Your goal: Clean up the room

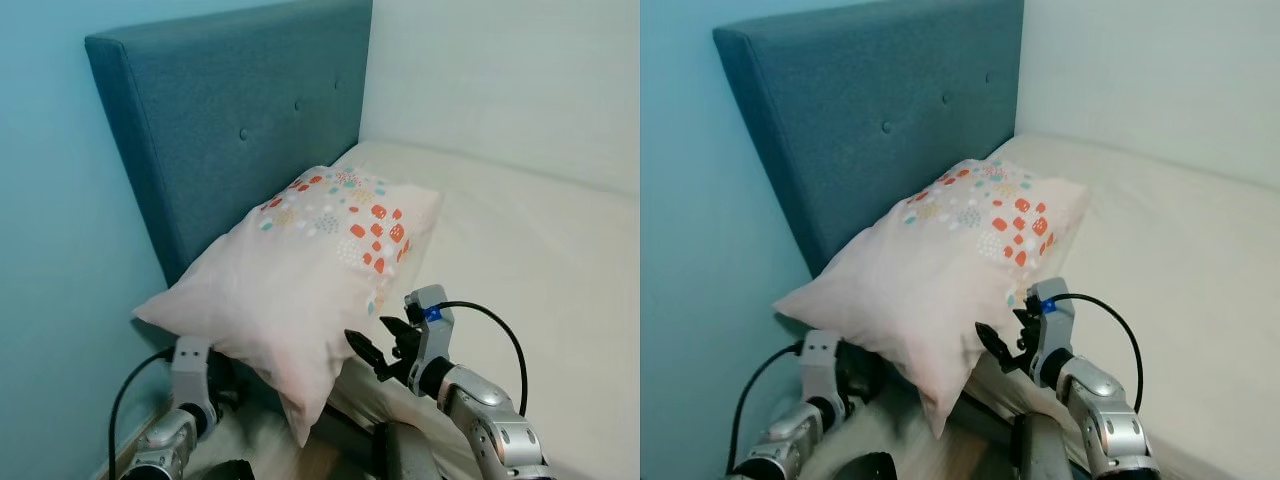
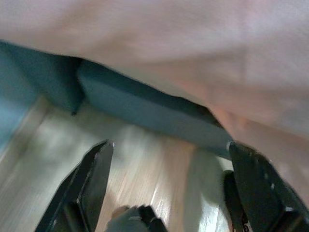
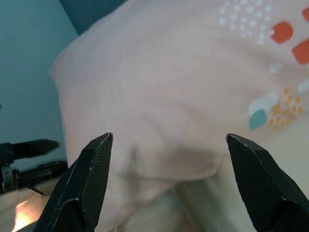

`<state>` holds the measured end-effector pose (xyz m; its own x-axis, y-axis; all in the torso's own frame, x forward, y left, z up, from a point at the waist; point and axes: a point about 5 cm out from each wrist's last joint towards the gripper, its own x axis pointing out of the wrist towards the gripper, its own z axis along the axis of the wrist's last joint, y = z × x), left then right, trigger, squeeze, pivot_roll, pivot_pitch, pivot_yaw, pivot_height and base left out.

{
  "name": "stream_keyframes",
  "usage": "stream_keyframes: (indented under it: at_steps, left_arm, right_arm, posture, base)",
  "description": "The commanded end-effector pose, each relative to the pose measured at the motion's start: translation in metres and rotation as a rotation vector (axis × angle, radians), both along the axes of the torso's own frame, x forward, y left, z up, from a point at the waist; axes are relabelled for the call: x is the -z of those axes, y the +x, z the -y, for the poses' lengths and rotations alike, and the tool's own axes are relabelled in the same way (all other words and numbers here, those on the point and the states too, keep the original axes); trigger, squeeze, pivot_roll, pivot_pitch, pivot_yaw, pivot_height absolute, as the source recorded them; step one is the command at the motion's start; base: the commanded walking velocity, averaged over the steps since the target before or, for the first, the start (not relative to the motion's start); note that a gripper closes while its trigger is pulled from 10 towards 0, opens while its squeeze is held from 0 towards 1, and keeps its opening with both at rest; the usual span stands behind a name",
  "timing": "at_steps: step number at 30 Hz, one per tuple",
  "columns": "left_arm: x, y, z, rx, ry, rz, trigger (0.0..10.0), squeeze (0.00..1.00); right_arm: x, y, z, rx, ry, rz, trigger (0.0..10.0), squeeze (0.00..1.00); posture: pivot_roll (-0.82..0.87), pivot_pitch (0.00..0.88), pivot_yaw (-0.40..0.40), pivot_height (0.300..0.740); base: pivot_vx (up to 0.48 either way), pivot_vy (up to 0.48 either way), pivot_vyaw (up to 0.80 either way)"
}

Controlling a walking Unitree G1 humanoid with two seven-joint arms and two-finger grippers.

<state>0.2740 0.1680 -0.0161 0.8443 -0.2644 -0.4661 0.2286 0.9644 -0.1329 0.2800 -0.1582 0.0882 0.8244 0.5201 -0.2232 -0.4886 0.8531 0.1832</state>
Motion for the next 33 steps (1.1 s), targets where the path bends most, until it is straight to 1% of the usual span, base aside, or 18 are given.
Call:
stream_keyframes:
  at_steps: [1,4,5,6,7,9,10,11,12,13,14,15,16,19,21,29,32,33]
  left_arm:
    - [-0.003,0.003,-0.001,0.028,0.014,0.019,10.0,0.0]
    - [-0.005,0.005,-0.003,0.024,0.015,0.028,10.0,0.0]
    - [-0.011,0.01,-0.009,0.026,0.077,0.058,10.0,0.0]
    - [-0.011,0.01,-0.009,0.026,0.077,0.058,10.0,0.0]
    - [-0.015,0.014,-0.014,0.013,0.126,0.081,10.0,0.0]
    - [-0.015,0.014,-0.014,0.013,0.126,0.081,10.0,0.0]
    - [-0.022,0.021,-0.019,-0.017,0.176,0.111,10.0,0.0]
    - [-0.022,0.021,-0.019,-0.017,0.176,0.111,10.0,0.0]
    - [-0.044,0.041,-0.026,-0.105,0.237,0.193,10.0,0.0]
    - [-0.044,0.041,-0.026,-0.105,0.237,0.193,10.0,0.0]
    - [-0.055,0.05,-0.026,-0.133,0.249,0.227,10.0,0.0]
    - [-0.055,0.05,-0.026,-0.133,0.249,0.227,10.0,0.0]
    - [-0.072,0.064,-0.024,-0.157,0.243,0.279,10.0,0.0]
    - [-0.082,0.073,-0.017,-0.153,0.225,0.299,10.0,0.0]
    - [-0.086,0.078,-0.009,-0.129,0.216,0.303,10.0,0.0]
    - [-0.091,0.082,0.0,-0.102,0.205,0.306,10.0,0.0]
    - [-0.101,0.09,0.006,-0.108,0.185,0.327,10.0,0.0]
    - [-0.115,0.098,0.012,-0.113,0.16,0.359,10.0,0.0]
  right_arm:
    - [-0.004,-0.007,0.004,0.015,-0.015,0.001,10.0,0.0]
    - [-0.005,-0.009,0.004,0.015,-0.016,0.002,10.0,0.0]
    - [-0.009,-0.013,0.004,0.017,-0.02,0.012,10.0,0.0]
    - [-0.009,-0.013,0.004,0.017,-0.02,0.012,10.0,0.0]
    - [-0.013,-0.015,0.004,0.019,-0.019,0.021,10.0,0.0]
    - [-0.013,-0.015,0.004,0.019,-0.019,0.021,10.0,0.0]
    - [-0.017,-0.017,0.004,0.02,-0.018,0.03,10.0,0.0]
    - [-0.017,-0.017,0.004,0.02,-0.018,0.03,10.0,0.0]
    - [-0.028,-0.024,0.004,0.023,-0.009,0.052,10.0,0.0]
    - [-0.028,-0.024,0.004,0.023,-0.009,0.052,10.0,0.0]
    - [-0.032,-0.027,0.004,0.024,-0.004,0.059,10.0,0.0]
    - [-0.032,-0.027,0.004,0.024,-0.004,0.059,10.0,0.0]
    - [-0.038,-0.036,0.003,0.022,0.002,0.068,10.0,0.0]
    - [-0.042,-0.041,0.004,0.029,-0.002,0.066,10.0,0.0]
    - [-0.045,-0.045,0.007,0.045,-0.006,0.063,10.0,0.0]
    - [-0.057,-0.054,0.012,0.08,-0.017,0.073,10.0,0.0]
    - [-0.06,-0.056,0.015,0.096,-0.022,0.072,10.0,0.0]
    - [-0.062,-0.056,0.016,0.103,-0.024,0.071,10.0,0.0]
  posture:
    - [-0.06,0.152,0.014,0.5]
    - [-0.06,0.152,0.014,0.5]
    - [-0.08,0.186,0.026,0.5]
    - [-0.08,0.186,0.026,0.5]
    - [-0.08,0.205,0.032,0.5]
    - [-0.08,0.205,0.032,0.5]
    - [-0.09,0.223,0.034,0.5]
    - [-0.09,0.223,0.034,0.5]
    - [-0.11,0.266,0.035,0.5]
    - [-0.11,0.266,0.035,0.5]
    - [-0.12,0.275,0.036,0.5]
    - [-0.12,0.275,0.036,0.5]
    - [-0.13,0.315,0.037,0.5]
    - [-0.14,0.346,0.038,0.5]
    - [-0.15,0.362,0.042,0.5]
    - [-0.19,0.409,0.04,0.5]
    - [-0.19,0.418,0.042,0.5]
    - [-0.18,0.42,0.04,0.5]
  base:
    - [0.0,0.0,0.0]
    - [0.0,0.0,0.0]
    - [0.0,0.0,0.0]
    - [0.0,0.0,0.0]
    - [0.0,0.0,0.0]
    - [0.0,0.0,0.0]
    - [0.0,0.0,0.0]
    - [0.0,0.0,0.0]
    - [0.0,0.0,0.0]
    - [0.0,0.0,0.0]
    - [0.0,0.0,0.0]
    - [0.0,0.0,0.0]
    - [0.0,0.0,0.0]
    - [0.0,0.0,0.0]
    - [0.0,0.0,0.0]
    - [0.0,0.0,0.0]
    - [0.0,0.0,0.0]
    - [0.0,0.0,0.0]
